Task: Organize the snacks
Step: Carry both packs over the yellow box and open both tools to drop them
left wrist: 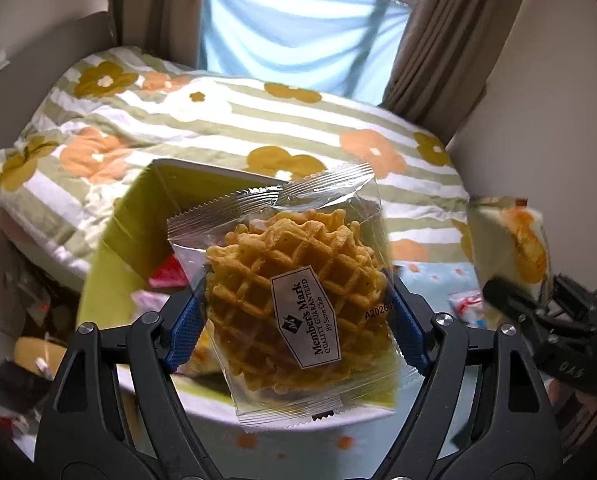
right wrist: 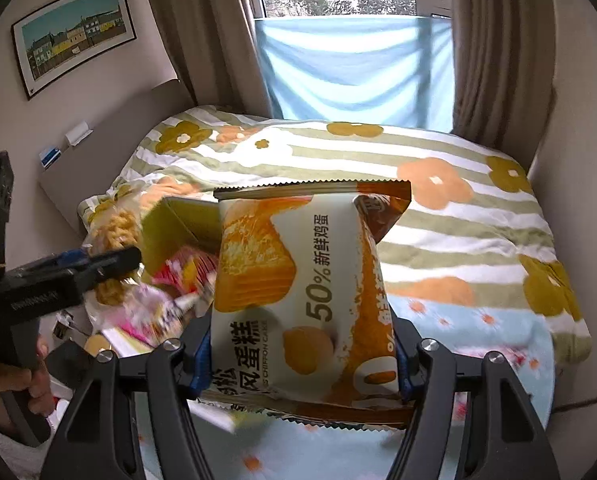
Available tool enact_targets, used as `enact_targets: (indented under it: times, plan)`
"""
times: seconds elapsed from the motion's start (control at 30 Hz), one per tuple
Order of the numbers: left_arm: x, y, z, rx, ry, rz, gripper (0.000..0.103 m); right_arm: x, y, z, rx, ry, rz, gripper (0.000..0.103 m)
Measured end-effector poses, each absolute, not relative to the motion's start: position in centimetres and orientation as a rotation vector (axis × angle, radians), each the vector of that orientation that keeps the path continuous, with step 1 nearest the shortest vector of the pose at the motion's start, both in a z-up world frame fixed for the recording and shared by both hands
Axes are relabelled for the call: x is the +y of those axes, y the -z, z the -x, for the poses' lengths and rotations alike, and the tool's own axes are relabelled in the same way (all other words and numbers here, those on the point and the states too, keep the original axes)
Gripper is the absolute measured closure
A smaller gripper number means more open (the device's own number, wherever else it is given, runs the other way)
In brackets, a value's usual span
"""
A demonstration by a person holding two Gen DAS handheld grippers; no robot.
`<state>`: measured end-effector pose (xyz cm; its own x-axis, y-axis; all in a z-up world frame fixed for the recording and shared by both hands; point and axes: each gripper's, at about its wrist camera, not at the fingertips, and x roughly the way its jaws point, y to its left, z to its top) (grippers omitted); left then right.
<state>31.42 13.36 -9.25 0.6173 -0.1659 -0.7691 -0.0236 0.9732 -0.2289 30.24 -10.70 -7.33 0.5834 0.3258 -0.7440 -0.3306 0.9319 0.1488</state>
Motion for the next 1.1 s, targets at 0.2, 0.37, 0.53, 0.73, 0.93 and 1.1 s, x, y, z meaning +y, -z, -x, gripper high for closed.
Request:
enact_targets:
  times: [0.2,0.37,0.53,0.73,0.93,1.1]
  plan:
    - [19.2,12.4,-35.9,0.995,0.113,0.21,0.025,-4.3,8.0,-33.4,0.892,-0.373,0.02,0.04]
    - [20.9,15.3,-38.4,1.063,0.155,0.133,0.025,-0.5,9.2,-35.1,0.93,-0.345,-0.004,0.04]
    - [21.4,17.5,-39.1,1.097,0.178,0.077,0.022,1.4,10.7,-35.9,0.98,-0.318,0.013,0.04]
    - [22.9,18.2,-38.0,1.075,0.187,0.109,0.0,2.0,11.6,-36.7,1.013,-0.309,0.008,0.04]
    - [24.1,18.3,-36.3,1.091,0.206,0.148,0.0,2.9,12.5,-37.2,1.041,-0.332,0.003,0.04]
    - [24.0,18.2,-35.2,1.081,0.178,0.109,0.0,4.3,13.2,-38.2,1.073,-0.366,0.0,0.039]
